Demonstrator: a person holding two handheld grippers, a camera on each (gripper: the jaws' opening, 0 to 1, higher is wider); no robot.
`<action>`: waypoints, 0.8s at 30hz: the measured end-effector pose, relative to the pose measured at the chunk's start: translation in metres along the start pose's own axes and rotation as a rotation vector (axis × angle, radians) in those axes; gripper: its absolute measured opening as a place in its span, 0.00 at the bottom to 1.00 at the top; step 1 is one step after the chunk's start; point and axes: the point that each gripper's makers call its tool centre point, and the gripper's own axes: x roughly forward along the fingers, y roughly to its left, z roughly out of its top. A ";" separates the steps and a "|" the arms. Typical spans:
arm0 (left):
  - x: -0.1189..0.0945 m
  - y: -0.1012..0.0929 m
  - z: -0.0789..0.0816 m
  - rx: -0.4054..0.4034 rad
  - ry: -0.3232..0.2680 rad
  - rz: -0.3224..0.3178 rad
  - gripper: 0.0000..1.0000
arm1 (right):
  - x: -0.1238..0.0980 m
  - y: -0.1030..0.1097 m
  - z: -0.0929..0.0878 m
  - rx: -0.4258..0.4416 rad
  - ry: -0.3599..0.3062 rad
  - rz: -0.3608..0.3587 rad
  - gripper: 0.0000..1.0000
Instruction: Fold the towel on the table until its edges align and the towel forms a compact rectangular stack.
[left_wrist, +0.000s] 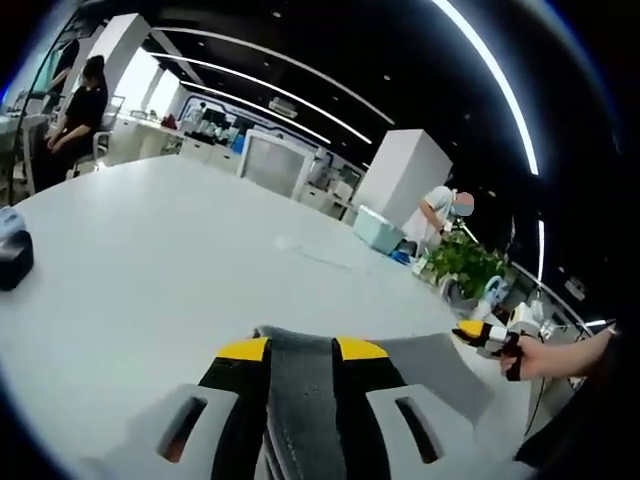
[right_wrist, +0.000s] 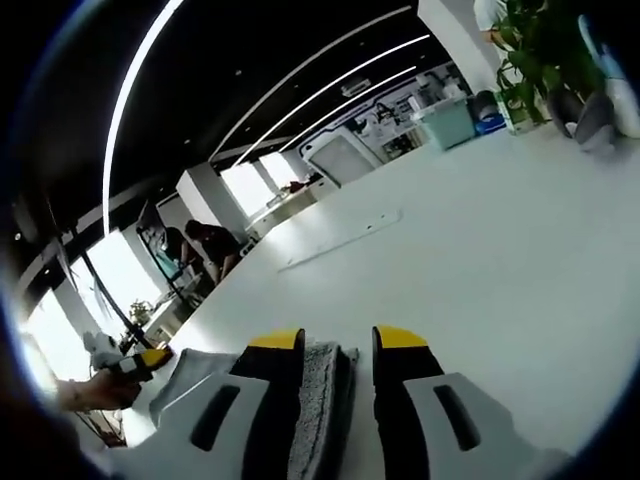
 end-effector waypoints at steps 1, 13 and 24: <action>-0.001 -0.008 0.001 -0.023 -0.011 -0.021 0.25 | 0.000 0.003 -0.001 -0.013 0.002 0.006 0.25; -0.007 -0.094 -0.019 0.021 0.026 -0.247 0.20 | -0.007 0.034 -0.009 -0.104 0.016 0.070 0.12; -0.003 -0.166 -0.075 0.096 0.195 -0.427 0.01 | -0.012 0.067 -0.010 0.062 0.014 0.208 0.00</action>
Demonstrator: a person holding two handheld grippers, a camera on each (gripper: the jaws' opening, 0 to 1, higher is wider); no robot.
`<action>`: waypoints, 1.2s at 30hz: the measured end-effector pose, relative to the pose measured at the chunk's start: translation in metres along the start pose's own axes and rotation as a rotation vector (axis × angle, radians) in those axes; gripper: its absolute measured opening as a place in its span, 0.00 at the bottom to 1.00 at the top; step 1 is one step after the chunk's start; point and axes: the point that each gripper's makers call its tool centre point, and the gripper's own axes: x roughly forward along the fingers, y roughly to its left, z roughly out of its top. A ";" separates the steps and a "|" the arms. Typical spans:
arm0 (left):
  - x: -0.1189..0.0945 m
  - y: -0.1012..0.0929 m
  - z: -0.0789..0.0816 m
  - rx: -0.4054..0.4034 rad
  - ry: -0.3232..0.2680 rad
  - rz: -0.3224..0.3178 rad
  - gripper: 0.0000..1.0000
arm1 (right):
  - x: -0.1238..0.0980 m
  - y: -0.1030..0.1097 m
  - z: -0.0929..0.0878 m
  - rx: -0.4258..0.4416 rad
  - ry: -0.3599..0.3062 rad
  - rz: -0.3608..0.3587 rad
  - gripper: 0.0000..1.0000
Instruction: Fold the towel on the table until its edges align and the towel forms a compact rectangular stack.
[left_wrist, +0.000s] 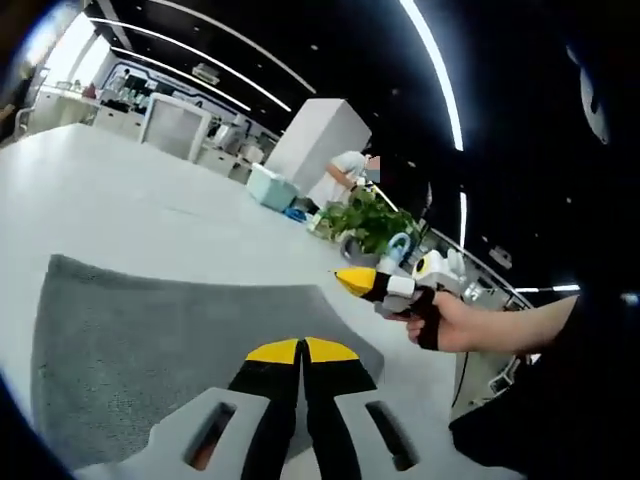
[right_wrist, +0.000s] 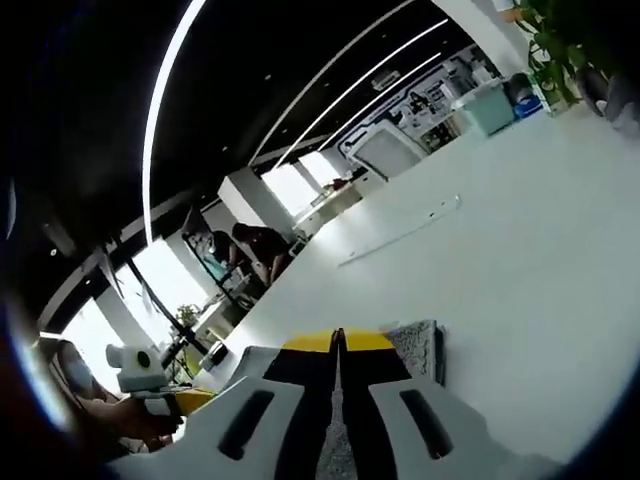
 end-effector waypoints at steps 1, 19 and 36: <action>0.002 -0.004 -0.001 0.007 0.011 -0.017 0.01 | 0.000 0.002 0.000 -0.003 0.002 0.008 0.00; 0.027 -0.040 -0.051 0.501 0.275 -0.162 0.01 | 0.026 0.005 -0.038 -0.133 0.179 0.022 0.00; 0.031 -0.040 -0.092 0.734 0.460 -0.224 0.01 | 0.012 -0.012 -0.085 -0.534 0.419 0.038 0.00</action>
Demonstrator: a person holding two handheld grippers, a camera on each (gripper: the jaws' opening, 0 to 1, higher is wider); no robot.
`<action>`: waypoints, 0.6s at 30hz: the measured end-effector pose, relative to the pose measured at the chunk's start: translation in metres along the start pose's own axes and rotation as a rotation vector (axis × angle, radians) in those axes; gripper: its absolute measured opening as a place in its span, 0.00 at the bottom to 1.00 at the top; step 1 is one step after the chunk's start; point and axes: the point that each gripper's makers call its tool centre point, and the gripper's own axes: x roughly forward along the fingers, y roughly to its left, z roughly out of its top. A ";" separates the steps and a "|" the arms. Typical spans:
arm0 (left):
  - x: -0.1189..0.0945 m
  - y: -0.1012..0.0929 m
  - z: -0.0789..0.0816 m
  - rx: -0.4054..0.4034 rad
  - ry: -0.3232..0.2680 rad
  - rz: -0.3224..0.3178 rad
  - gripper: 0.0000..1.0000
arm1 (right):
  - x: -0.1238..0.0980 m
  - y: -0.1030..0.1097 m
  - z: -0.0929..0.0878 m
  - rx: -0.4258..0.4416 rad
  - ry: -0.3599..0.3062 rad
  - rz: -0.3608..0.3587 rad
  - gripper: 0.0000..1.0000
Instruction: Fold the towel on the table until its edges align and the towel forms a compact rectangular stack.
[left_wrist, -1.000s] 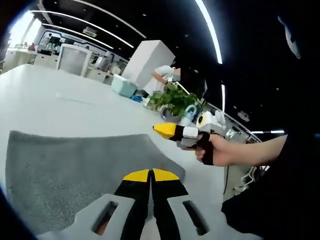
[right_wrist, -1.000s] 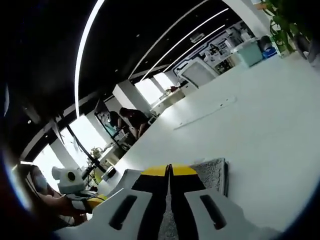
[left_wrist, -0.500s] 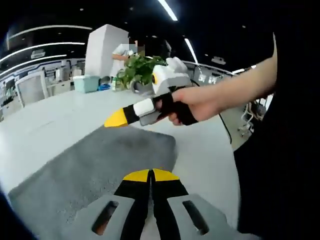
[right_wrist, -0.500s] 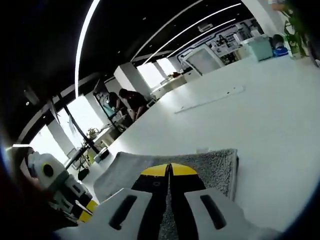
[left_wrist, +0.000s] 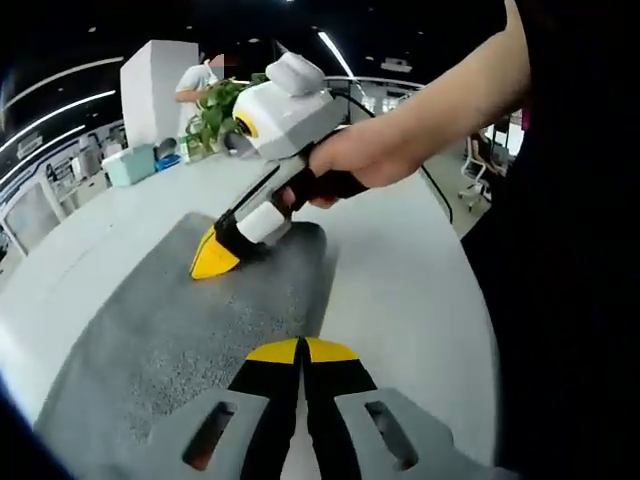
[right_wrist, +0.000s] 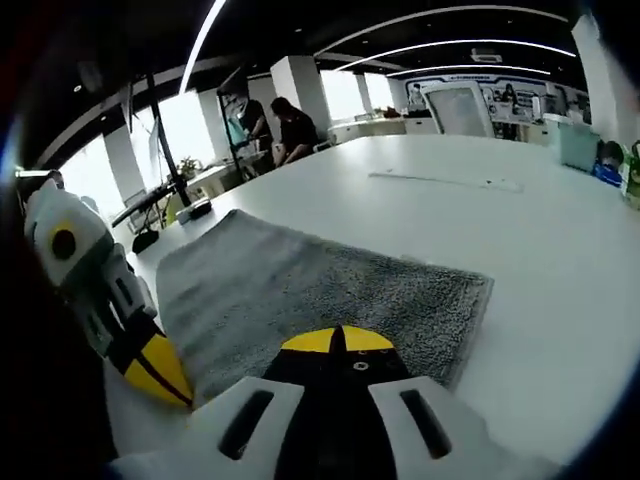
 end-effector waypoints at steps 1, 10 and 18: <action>0.000 -0.005 -0.005 0.050 0.032 -0.022 0.01 | 0.001 0.000 0.000 -0.021 0.006 0.002 0.00; -0.005 -0.004 -0.009 -0.044 0.009 -0.006 0.01 | 0.003 0.000 -0.001 -0.111 0.018 0.005 0.00; -0.015 0.033 0.013 -0.100 -0.073 0.118 0.01 | 0.003 0.001 -0.001 -0.092 0.018 0.013 0.00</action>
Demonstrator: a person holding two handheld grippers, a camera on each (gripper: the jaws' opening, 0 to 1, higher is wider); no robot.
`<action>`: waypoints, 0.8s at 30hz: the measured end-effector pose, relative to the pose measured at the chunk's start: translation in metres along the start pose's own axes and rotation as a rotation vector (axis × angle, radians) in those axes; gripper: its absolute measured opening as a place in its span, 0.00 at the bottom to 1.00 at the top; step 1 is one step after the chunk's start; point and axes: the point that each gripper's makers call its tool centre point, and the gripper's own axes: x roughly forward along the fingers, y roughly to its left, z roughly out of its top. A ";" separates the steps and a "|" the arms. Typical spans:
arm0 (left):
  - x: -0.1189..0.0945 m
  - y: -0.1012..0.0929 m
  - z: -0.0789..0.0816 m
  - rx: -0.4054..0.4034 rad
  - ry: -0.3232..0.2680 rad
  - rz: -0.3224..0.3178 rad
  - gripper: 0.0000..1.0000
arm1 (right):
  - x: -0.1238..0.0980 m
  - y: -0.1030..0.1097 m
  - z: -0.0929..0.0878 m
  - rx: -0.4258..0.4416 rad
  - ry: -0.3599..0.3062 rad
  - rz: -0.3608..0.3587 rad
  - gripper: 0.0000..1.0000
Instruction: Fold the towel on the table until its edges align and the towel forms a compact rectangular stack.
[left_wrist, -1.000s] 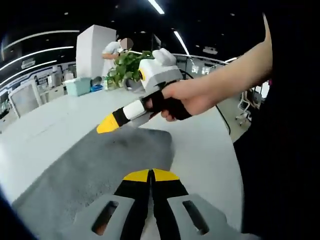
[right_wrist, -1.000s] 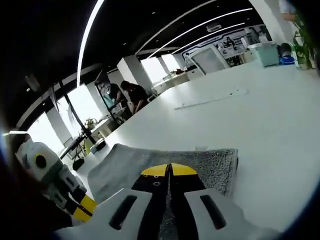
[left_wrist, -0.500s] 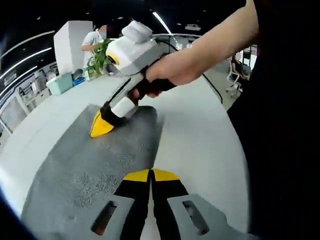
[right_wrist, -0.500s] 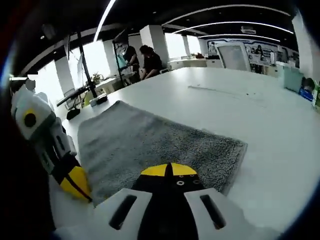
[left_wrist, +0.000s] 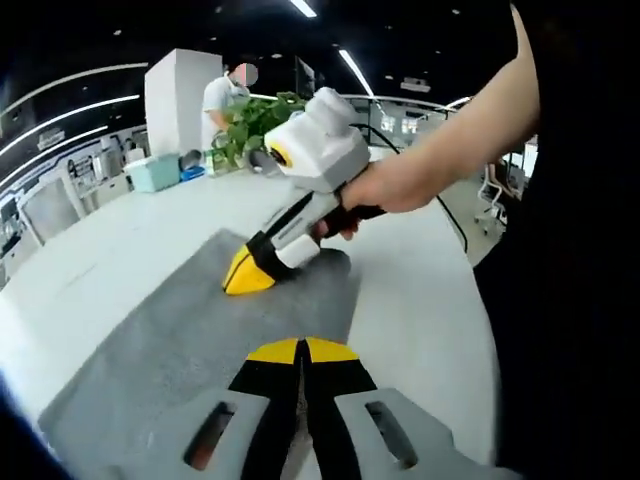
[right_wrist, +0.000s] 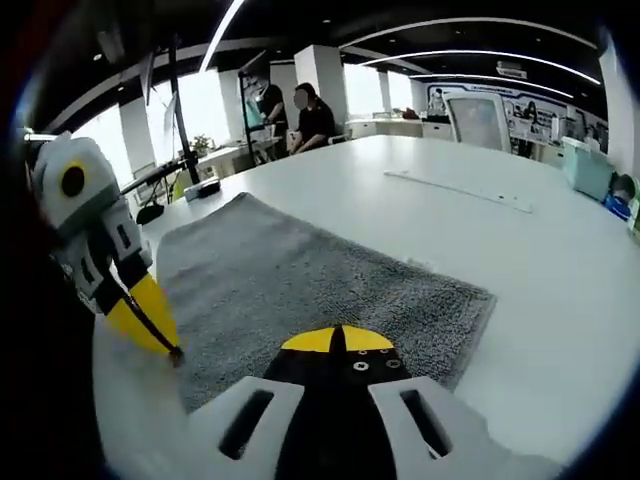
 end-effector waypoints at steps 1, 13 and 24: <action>0.000 0.003 -0.001 -0.006 0.002 0.010 0.01 | 0.000 0.001 0.000 -0.008 0.003 -0.001 0.00; 0.002 0.018 -0.025 -0.063 0.114 0.061 0.01 | -0.003 -0.001 -0.003 -0.029 0.038 0.009 0.00; -0.006 0.029 -0.031 -0.038 0.151 0.099 0.01 | -0.013 0.004 -0.010 -0.085 0.090 -0.015 0.00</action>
